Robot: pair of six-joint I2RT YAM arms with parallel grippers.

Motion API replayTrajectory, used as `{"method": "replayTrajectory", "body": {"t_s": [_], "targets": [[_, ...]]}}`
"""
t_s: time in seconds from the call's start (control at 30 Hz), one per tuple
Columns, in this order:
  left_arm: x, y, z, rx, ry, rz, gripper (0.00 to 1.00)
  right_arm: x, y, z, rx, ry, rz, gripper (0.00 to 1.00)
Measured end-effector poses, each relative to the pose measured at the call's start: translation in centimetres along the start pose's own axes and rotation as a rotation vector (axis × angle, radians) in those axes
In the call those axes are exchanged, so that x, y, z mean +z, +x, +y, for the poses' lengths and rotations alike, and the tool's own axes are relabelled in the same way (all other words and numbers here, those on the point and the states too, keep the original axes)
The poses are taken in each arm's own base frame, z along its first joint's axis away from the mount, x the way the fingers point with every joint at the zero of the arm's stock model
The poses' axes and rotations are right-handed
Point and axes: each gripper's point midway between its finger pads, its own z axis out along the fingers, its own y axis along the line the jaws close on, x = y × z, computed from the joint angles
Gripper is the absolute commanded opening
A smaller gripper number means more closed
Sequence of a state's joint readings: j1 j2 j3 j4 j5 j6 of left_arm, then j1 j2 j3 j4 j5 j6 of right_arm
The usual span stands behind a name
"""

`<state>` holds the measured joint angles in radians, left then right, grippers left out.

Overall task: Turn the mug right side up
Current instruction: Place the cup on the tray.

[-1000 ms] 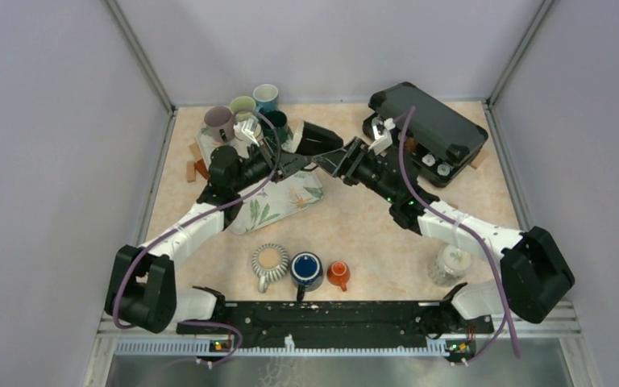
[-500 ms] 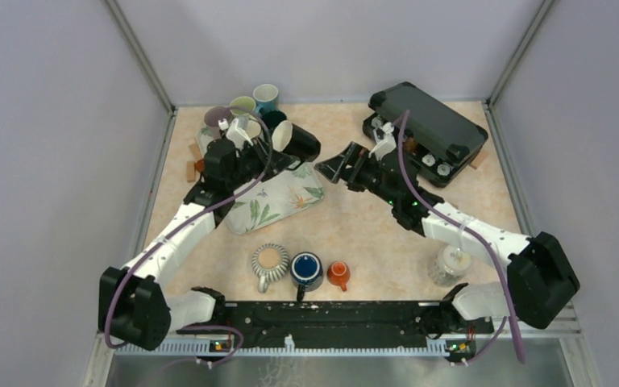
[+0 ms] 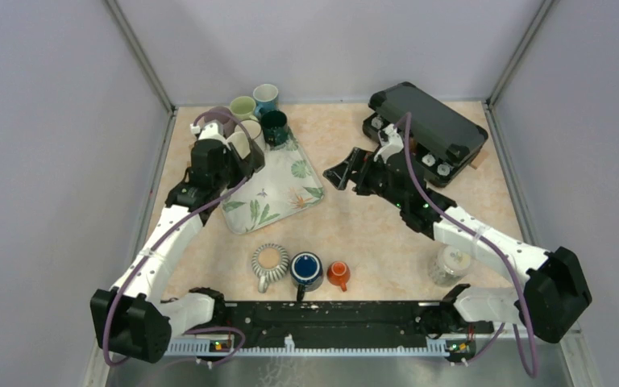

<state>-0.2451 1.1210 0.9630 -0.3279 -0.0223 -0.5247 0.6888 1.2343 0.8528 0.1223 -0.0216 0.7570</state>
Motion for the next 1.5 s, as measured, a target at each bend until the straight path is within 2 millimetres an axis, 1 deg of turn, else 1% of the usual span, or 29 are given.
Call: {"method": "replayTrajectory", "body": {"t_s": [0.1, 0.17, 0.4, 0.53, 0.7, 0.83, 0.97, 1.1, 1.27, 1.4, 1.5], "targets": [[-0.1, 0.0, 2.5, 0.016, -0.099, 0.002, 0.00, -0.8, -0.5, 0.1, -0.026, 0.004, -0.014, 0.99], [-0.1, -0.1, 3.9, 0.024, -0.153, 0.000, 0.00, -1.2, -0.8, 0.1, -0.040, 0.010, -0.024, 0.99], [1.2, -0.9, 7.2, 0.037, -0.282, -0.002, 0.00, -2.4, -1.4, 0.1, -0.074, 0.023, -0.039, 0.99], [2.4, -1.2, 8.9, 0.032, -0.337, 0.003, 0.00, -2.8, -1.6, 0.1, -0.082, 0.025, -0.044, 0.99], [4.3, -1.4, 11.4, 0.012, -0.407, 0.002, 0.00, -3.4, -1.8, 0.3, -0.088, 0.023, -0.048, 0.99], [5.8, -1.3, 12.9, 0.003, -0.442, 0.006, 0.00, -3.9, -2.2, 0.5, -0.094, 0.017, -0.059, 0.99], [7.5, -1.0, 13.9, 0.001, -0.460, 0.018, 0.00, -4.1, -2.3, 0.6, -0.095, 0.015, -0.064, 0.99], [8.7, -0.6, 14.5, 0.010, -0.463, 0.032, 0.00, -4.2, -2.2, 0.5, -0.096, 0.023, -0.059, 0.99], [10.2, -0.8, 14.3, 0.024, -0.443, 0.040, 0.00, -4.5, -2.3, 0.3, -0.100, 0.032, -0.060, 0.99], [11.5, -1.6, 14.1, 0.036, -0.426, 0.033, 0.00, -4.6, -2.2, 0.2, -0.102, 0.039, -0.057, 0.99], [12.2, -1.9, 14.0, 0.039, -0.419, 0.034, 0.00, -4.6, -2.1, 0.0, -0.102, 0.044, -0.055, 0.99]]}}
